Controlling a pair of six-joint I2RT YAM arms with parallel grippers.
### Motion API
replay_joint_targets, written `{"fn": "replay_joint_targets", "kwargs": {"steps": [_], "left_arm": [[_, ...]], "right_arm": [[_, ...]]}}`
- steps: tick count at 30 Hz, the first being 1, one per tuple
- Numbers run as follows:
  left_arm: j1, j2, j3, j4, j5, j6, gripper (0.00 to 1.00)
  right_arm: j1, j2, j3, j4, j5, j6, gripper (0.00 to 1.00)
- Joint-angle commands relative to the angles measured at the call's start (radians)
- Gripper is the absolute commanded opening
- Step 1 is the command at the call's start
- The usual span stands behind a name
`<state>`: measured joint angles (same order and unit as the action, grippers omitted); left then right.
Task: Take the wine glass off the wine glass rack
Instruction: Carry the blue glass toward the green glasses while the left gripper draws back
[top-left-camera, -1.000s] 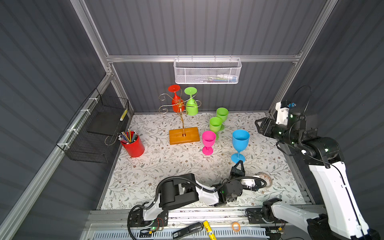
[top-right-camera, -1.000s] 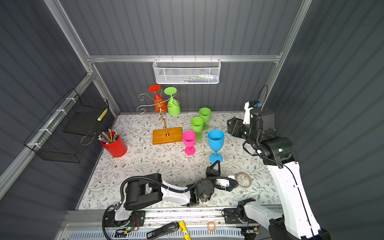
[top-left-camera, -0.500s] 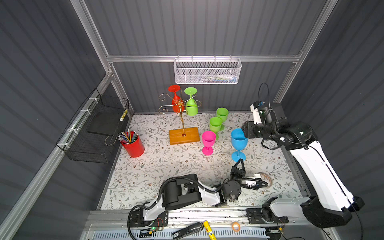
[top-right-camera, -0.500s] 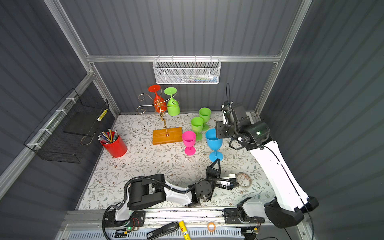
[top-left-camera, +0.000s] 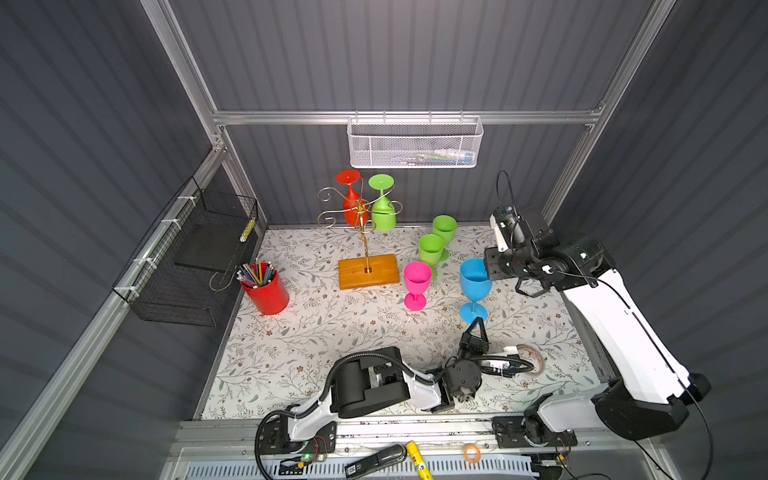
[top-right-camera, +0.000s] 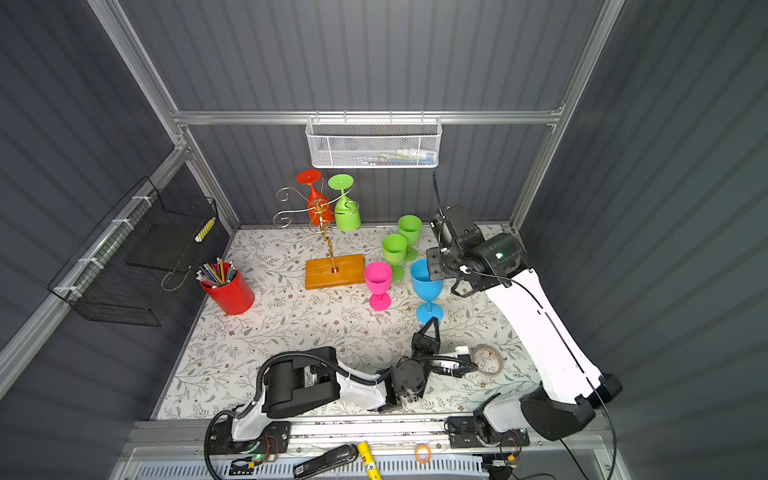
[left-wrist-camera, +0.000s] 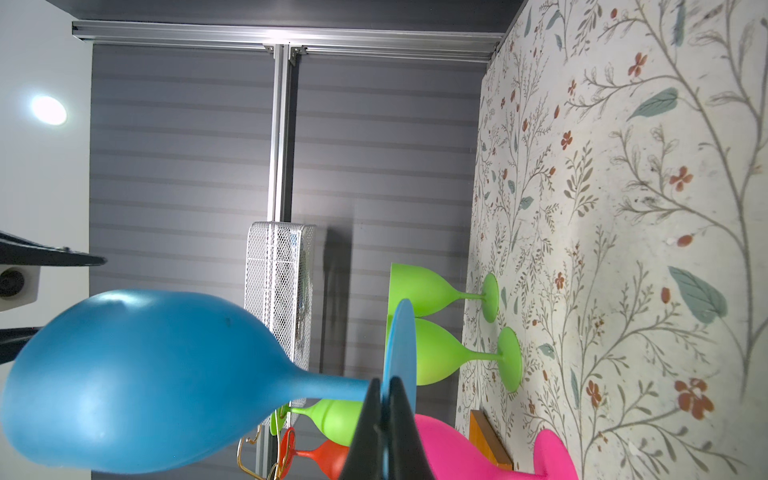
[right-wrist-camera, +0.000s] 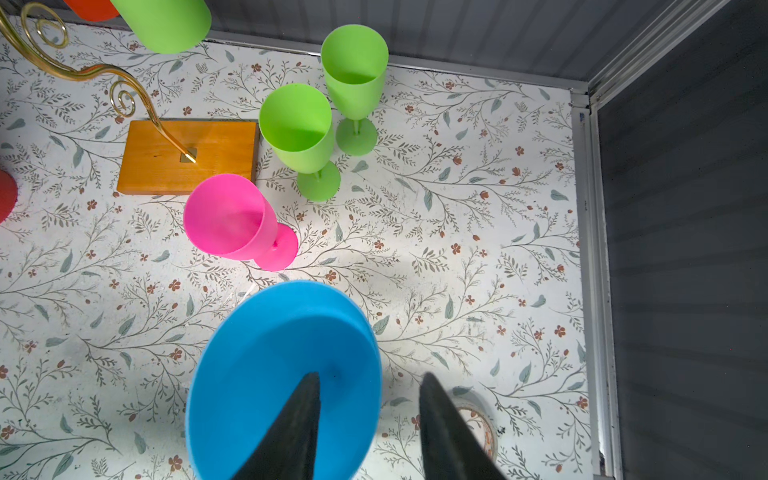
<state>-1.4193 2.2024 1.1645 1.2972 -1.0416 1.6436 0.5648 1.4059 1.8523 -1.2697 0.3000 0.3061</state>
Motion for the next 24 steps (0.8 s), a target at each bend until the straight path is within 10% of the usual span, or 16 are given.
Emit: {"fn": "replay_joint_targets", "kwargs": {"steps": [1,24], "left_arm": [[0.009,0.024,0.036,0.069,-0.018,0.011,0.00],[0.049,0.057,0.071,0.048,-0.020,0.005,0.00]], "right_arm": [[0.007,0.012,0.007,-0.045,0.019,-0.010,0.39],[0.010,0.087,-0.002,-0.067,0.018,-0.029,0.21]]}}
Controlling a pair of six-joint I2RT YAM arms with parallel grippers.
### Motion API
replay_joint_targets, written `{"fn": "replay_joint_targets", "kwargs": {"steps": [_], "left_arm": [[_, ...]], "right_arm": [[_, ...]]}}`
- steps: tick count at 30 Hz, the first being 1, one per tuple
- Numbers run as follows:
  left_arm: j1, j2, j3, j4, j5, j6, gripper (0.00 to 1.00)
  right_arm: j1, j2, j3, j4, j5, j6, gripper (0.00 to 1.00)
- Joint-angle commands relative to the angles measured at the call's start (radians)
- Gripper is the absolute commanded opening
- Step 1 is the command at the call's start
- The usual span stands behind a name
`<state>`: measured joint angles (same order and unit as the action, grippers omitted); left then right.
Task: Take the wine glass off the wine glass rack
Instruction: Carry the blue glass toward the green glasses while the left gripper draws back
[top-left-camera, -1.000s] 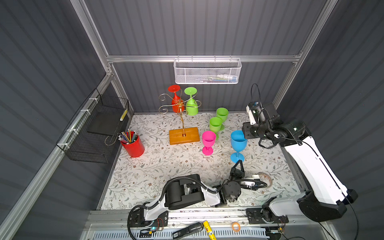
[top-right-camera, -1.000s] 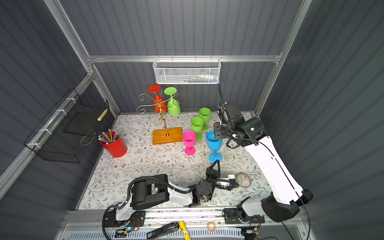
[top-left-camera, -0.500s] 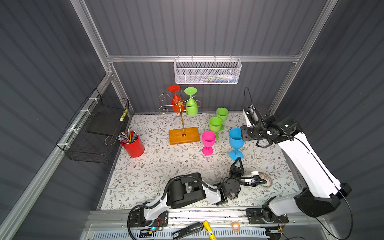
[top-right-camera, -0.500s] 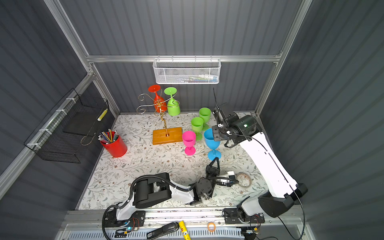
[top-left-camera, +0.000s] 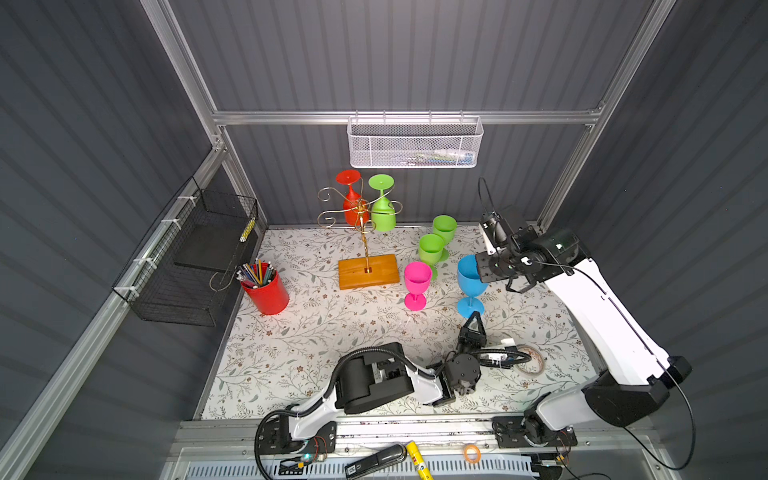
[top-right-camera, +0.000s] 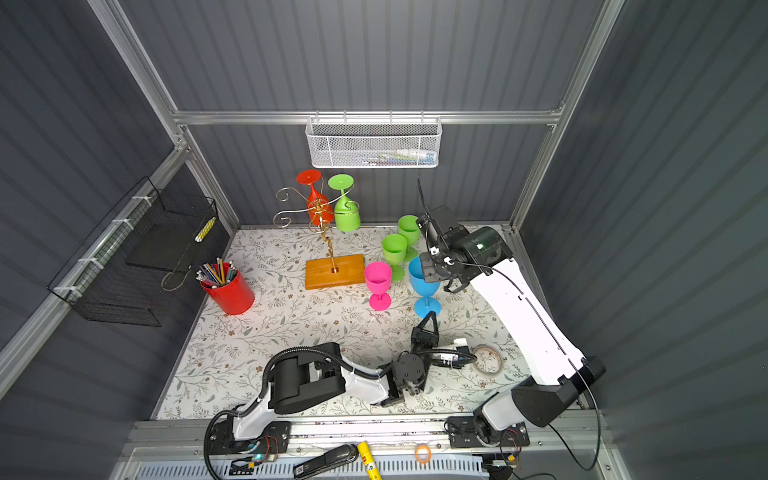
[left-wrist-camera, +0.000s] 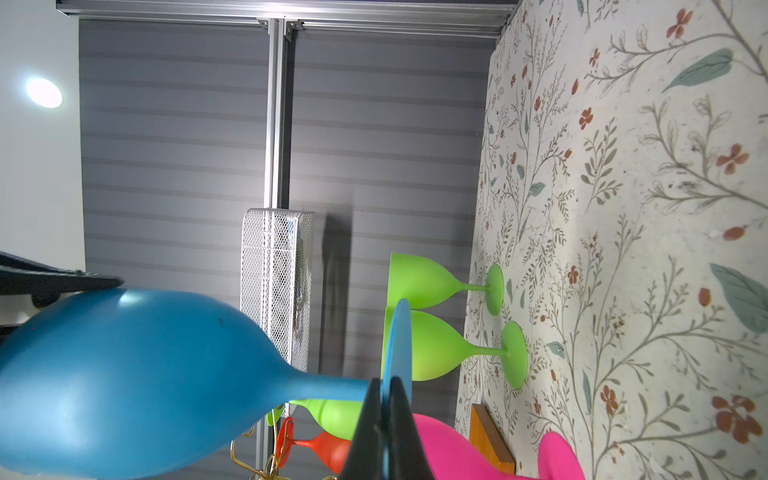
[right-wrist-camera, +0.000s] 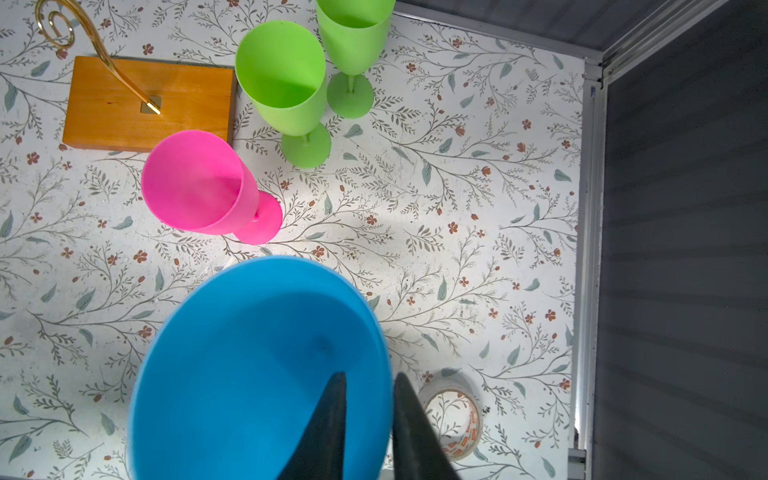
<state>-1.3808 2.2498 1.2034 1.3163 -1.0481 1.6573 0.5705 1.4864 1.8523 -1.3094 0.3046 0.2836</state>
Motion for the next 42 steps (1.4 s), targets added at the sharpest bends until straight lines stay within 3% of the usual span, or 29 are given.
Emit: {"fn": "replay_joint_targets", "kwargs": {"steps": [1,18,39,42], "left_arm": [[0.012,0.008,0.034,0.025,-0.016,-0.012,0.00],[0.022,0.007,0.037,0.032,-0.016,-0.004,0.00],[0.023,-0.025,0.024,0.007,-0.010,-0.013,0.00],[0.024,-0.026,0.024,0.008,-0.010,-0.012,0.08]], "right_arm": [[0.005,0.008,-0.003,-0.025,0.012,-0.009,0.20],[0.003,0.015,0.005,-0.004,0.013,-0.015,0.00],[0.002,0.031,0.052,-0.014,0.019,-0.014,0.00],[0.001,0.032,0.056,-0.013,0.020,-0.015,0.00]]}}
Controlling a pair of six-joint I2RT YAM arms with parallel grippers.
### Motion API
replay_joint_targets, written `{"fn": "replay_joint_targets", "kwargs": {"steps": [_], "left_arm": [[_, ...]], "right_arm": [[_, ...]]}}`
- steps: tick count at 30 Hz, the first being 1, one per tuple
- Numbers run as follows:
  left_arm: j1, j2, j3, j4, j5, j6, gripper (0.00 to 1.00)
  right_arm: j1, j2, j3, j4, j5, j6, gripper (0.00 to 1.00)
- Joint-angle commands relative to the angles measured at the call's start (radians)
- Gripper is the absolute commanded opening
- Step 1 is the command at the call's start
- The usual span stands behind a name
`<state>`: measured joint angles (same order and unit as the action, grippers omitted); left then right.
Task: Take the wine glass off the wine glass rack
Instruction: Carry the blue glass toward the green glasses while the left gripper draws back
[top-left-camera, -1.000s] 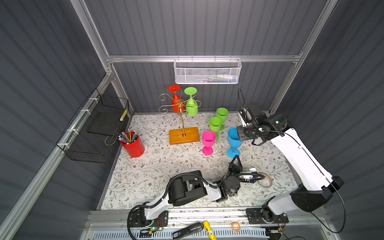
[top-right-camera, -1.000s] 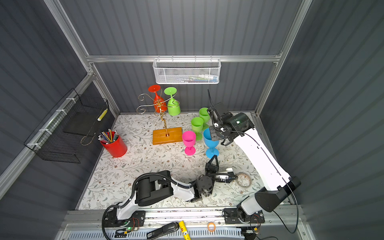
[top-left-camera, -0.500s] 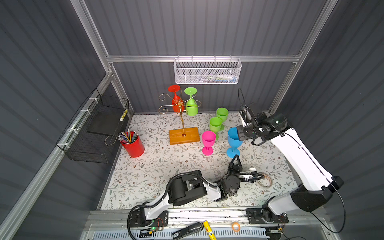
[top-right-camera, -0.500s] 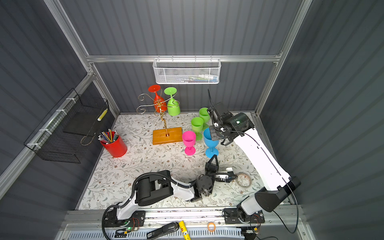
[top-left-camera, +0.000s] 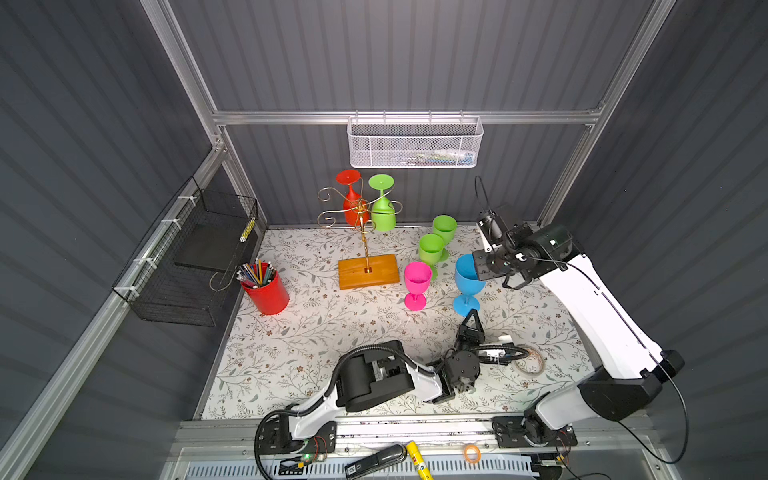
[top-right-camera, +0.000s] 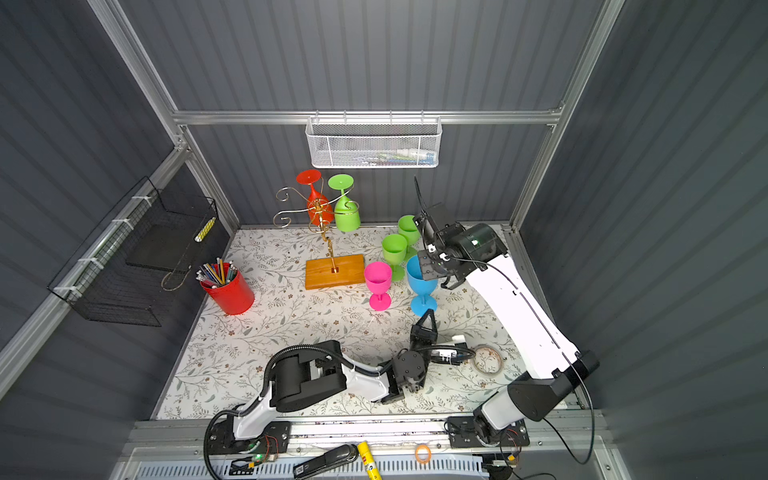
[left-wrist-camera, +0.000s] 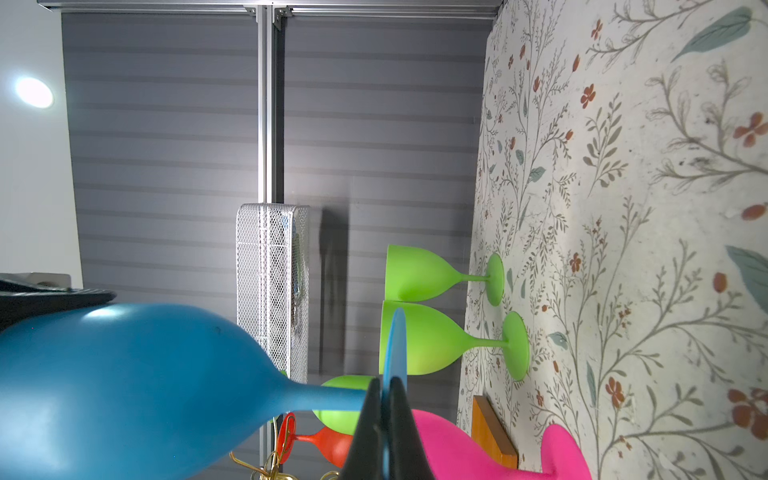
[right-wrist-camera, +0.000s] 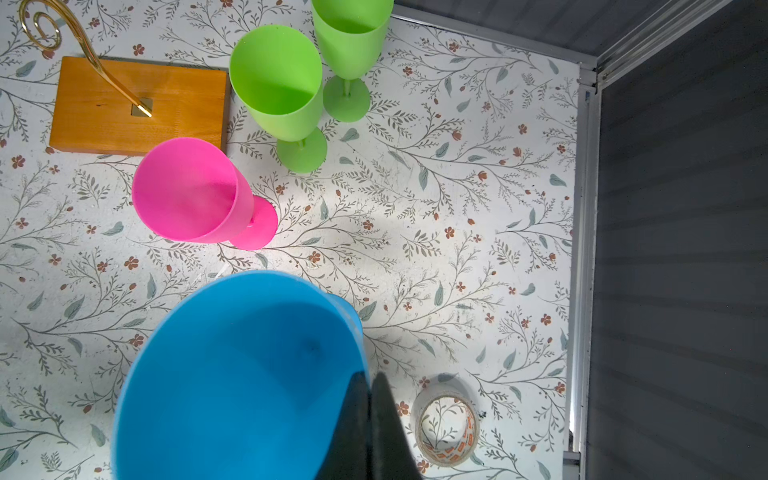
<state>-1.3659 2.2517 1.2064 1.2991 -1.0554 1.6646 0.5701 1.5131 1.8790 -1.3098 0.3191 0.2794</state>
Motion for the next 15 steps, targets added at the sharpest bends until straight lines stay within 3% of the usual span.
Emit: {"fn": "replay_joint_targets", "kwargs": {"steps": [1,15], "left_arm": [[0.010,-0.030,0.021,0.025,-0.002,-0.020,0.13],[0.017,-0.061,0.004,0.005,-0.005,-0.047,0.61]], "right_arm": [[0.002,0.004,0.032,-0.011,0.007,-0.011,0.00],[0.002,0.009,0.075,-0.015,0.032,-0.013,0.00]]}}
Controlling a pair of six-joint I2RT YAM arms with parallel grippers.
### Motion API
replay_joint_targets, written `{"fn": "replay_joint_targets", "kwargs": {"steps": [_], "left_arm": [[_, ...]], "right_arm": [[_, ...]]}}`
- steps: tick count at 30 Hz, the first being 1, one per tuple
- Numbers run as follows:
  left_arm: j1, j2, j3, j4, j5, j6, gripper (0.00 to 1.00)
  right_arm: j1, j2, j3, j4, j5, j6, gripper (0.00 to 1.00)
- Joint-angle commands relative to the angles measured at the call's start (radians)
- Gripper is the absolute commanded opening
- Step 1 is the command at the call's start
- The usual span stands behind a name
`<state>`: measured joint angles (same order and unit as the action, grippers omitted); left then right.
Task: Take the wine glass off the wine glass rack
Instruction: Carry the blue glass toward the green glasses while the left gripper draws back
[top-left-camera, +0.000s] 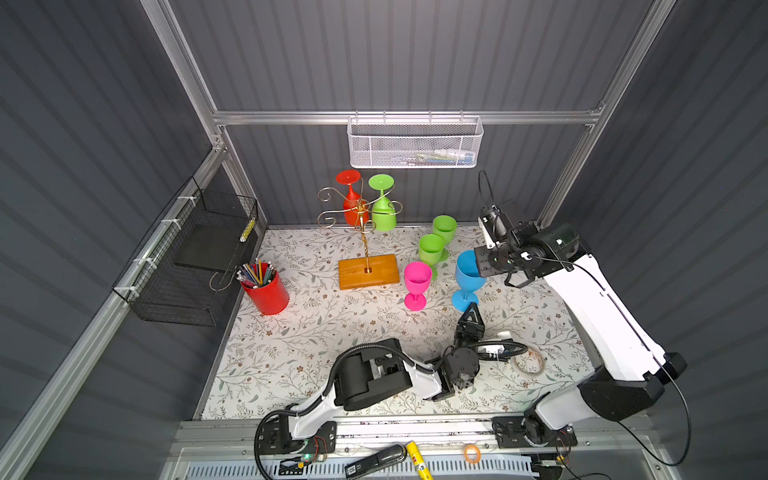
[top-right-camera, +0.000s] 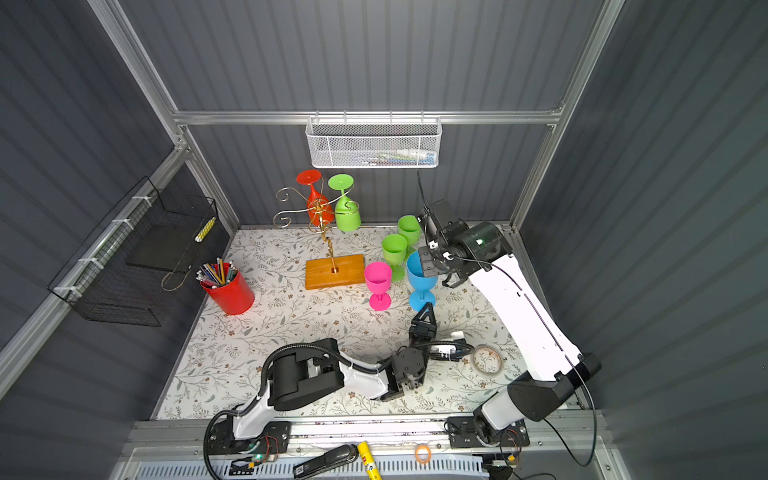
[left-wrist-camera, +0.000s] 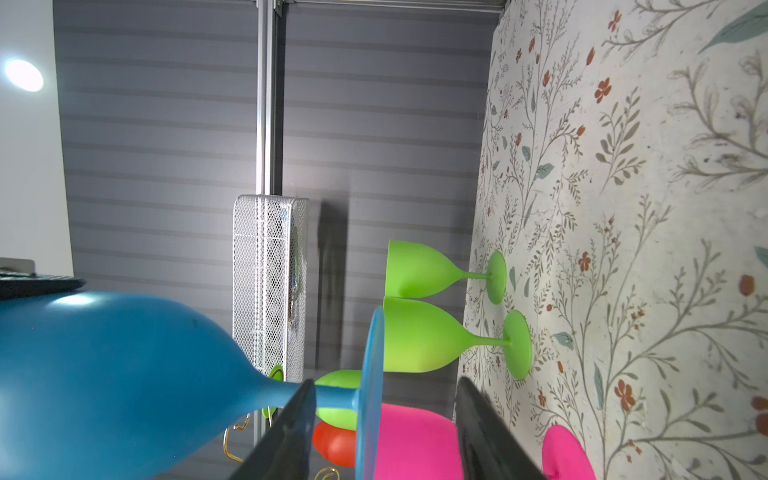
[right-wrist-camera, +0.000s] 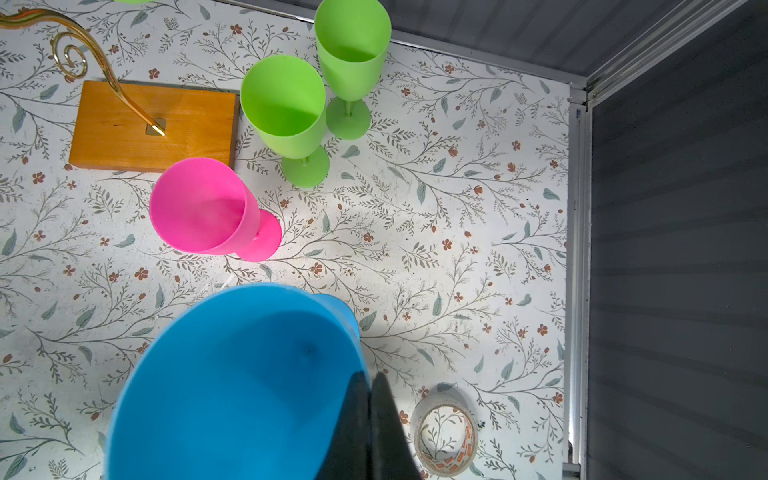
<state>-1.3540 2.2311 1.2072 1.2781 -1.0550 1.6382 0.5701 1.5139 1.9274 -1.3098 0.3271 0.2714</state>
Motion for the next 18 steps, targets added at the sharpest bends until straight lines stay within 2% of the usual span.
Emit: {"fn": "replay_joint_targets", "kwargs": {"steps": [1,4,18], "left_arm": [[0.005,-0.042,0.003,0.028,-0.006,-0.019,0.64],[0.005,-0.045,-0.001,0.044,-0.010,-0.014,0.75],[0.007,-0.120,-0.075,0.067,-0.026,-0.083,1.00]], "right_arm": [[0.002,0.008,0.030,-0.015,0.027,-0.005,0.00],[0.001,0.007,0.038,-0.014,0.040,-0.003,0.00],[-0.120,0.022,0.125,0.021,0.011,-0.025,0.00]]}}
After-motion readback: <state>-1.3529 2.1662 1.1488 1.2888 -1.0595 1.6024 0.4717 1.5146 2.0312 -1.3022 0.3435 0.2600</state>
